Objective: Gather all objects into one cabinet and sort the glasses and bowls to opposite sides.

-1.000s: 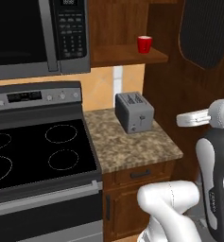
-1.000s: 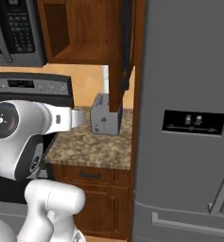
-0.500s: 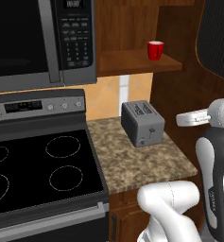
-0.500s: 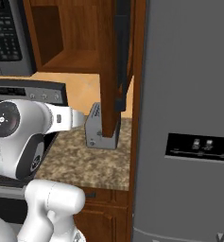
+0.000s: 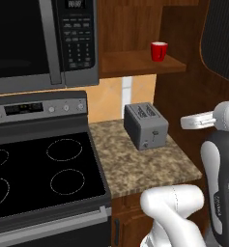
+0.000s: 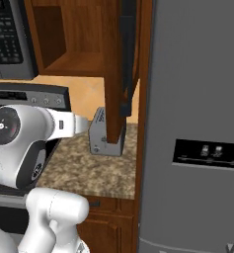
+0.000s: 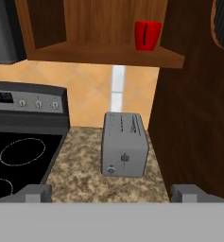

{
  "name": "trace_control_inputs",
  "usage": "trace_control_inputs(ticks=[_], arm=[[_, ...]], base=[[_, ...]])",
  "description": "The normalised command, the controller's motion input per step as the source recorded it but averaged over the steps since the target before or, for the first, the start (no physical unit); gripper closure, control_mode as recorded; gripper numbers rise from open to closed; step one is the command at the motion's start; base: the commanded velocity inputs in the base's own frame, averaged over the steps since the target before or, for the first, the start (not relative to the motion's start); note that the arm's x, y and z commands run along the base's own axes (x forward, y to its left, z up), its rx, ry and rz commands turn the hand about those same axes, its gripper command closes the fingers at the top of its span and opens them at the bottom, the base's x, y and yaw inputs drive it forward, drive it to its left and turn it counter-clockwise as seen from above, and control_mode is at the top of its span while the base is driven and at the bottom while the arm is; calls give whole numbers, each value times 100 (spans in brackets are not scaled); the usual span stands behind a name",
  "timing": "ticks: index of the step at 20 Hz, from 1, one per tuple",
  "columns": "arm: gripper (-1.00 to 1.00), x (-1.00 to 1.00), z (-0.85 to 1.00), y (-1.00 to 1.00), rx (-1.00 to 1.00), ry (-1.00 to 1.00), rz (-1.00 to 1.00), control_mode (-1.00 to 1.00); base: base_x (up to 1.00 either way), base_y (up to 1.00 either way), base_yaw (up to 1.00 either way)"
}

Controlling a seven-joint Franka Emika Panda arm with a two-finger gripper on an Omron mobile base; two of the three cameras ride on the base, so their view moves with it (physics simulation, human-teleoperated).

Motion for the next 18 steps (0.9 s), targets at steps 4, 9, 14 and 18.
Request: trace_control_inputs(ticks=[4, 9, 14, 18], arm=[[-100, 0, 0, 0, 0, 0, 0, 100], [-100, 0, 0, 0, 0, 0, 0, 100], [-100, 0, 9, 12, 0, 0, -15, -100], [-100, 0, 41, 50, 3, -3, -20, -100]], base=[[0, 27, -12], [0, 16, -18], [0, 11, -9], [0, 0, 0]])
